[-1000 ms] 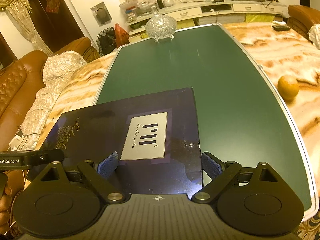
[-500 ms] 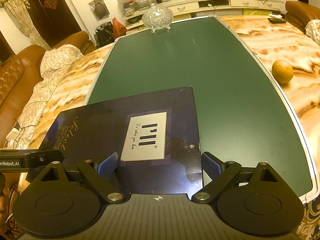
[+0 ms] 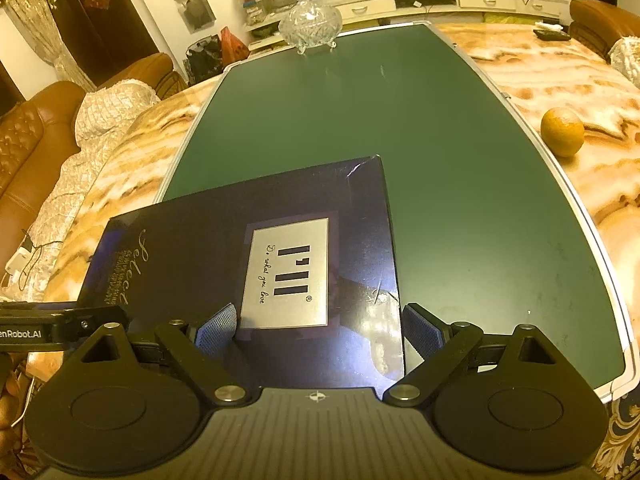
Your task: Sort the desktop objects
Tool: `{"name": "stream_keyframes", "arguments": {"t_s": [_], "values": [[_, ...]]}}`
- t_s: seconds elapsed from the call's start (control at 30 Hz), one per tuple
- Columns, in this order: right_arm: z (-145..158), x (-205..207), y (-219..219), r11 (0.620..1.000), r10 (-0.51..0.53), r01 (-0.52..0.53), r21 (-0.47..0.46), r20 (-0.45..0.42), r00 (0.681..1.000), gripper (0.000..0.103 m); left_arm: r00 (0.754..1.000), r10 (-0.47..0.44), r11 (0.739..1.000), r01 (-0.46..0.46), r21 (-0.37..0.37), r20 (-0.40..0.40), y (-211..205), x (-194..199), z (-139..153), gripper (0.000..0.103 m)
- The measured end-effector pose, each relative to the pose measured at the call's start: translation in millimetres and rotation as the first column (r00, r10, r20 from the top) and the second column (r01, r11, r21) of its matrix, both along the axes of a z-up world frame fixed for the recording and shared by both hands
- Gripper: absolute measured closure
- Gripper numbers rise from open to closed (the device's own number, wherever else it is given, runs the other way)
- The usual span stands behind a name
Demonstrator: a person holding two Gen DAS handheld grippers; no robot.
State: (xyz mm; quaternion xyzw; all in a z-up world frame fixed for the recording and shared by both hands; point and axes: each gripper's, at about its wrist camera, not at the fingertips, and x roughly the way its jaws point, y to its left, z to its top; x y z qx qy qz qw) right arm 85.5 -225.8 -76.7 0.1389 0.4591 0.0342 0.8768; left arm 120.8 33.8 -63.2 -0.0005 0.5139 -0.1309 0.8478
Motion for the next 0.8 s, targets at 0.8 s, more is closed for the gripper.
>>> {"name": "stream_keyframes", "arguments": {"t_s": [0.8], "values": [[-9.5,10.0,8.2,1.0,0.005,-0.005,-0.01,-0.016,1.0,0.009,0.998,0.038,0.999,-0.039,-0.029,-0.048,12.7,3.7,-21.0,0.011]]}}
